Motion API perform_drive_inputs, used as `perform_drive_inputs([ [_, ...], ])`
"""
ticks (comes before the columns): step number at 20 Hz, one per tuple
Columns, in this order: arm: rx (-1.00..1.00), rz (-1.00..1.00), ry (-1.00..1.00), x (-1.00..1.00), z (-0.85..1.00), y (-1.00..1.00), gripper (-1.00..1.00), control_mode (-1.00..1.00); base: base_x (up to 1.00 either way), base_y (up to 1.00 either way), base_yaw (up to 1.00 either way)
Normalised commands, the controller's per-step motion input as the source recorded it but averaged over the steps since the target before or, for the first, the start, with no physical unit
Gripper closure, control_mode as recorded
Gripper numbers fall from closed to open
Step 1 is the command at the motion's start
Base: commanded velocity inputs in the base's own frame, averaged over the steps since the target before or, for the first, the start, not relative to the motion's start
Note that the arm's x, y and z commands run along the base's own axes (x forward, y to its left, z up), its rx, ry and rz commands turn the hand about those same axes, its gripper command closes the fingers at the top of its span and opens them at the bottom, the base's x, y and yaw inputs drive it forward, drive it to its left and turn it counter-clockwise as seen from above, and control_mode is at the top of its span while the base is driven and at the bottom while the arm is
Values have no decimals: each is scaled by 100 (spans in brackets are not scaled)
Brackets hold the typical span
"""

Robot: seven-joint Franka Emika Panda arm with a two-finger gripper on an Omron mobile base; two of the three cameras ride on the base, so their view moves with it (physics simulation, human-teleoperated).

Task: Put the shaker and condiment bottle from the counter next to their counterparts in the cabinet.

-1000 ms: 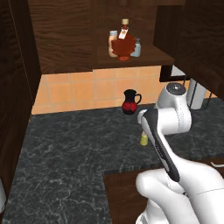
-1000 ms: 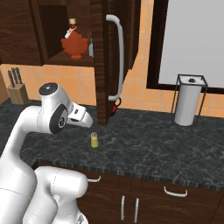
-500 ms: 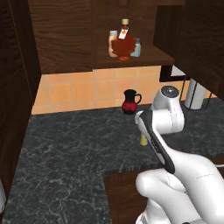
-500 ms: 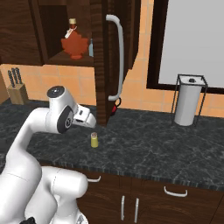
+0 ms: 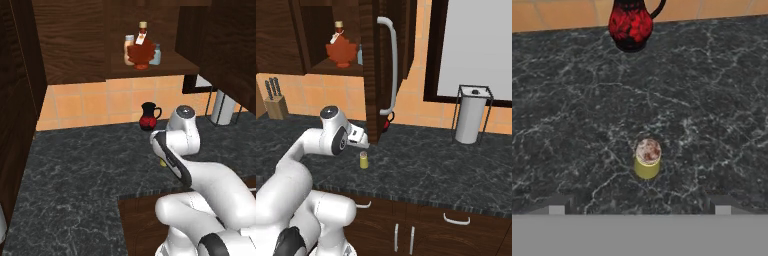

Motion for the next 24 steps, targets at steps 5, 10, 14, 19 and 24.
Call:
perform_drive_inputs([
  [5,0,0,0,28,-38,-14,-100,-100,0,0,0],
  [10,0,0,0,19,-34,-11,-100,-100,0,0,0],
  [14,0,0,1,11,-31,-6,-100,-100,0,0,0],
  [19,0,0,2,1,-33,-2,-100,-100,0,0,0],
  [24,0,0,4,6,-38,0,-100,-100,0,0,0],
])
